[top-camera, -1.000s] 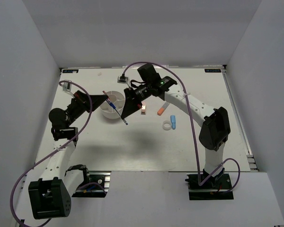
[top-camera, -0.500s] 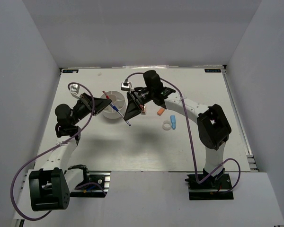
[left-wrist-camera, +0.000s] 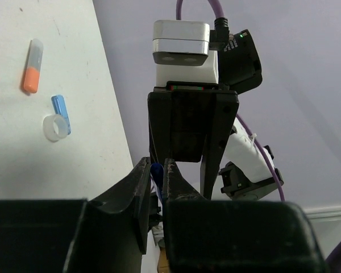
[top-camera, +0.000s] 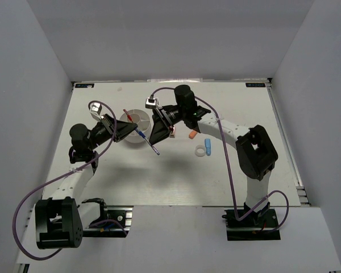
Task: Sort the stationery into containers
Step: Close the pen cap on the pen.
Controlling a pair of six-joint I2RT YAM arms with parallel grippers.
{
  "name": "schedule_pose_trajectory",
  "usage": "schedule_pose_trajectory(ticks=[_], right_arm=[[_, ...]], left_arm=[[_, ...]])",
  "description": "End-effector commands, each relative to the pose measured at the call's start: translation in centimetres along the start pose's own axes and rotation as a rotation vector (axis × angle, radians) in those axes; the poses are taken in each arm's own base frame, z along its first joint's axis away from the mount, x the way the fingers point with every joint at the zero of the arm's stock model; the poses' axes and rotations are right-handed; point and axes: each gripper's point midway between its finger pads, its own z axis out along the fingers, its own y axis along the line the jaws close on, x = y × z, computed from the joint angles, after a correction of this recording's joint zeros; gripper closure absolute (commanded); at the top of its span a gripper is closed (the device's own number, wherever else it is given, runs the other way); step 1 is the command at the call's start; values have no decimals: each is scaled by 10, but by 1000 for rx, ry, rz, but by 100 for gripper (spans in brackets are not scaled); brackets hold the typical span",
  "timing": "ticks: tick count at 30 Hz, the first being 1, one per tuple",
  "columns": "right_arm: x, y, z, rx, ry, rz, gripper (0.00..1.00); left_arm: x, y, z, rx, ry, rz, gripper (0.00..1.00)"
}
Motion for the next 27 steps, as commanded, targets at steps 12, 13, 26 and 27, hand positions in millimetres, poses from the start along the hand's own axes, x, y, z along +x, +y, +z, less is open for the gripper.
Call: schedule_pose_trajectory(ticks=[12,13,26,27], right_arm=[[2,0,0,39,-45,2,54],[2,-1,0,40,-45,6,55],[2,5,8,30,-28,-29,59],[2,5,10,29,-25,-32,59]], left_arm=[[1,-19,1,56,32,88,100],[0,-19,2,57,30,89,100],[-5,-20,3,55,1,83,100],[-6,-21,3,56,-2,84,100]])
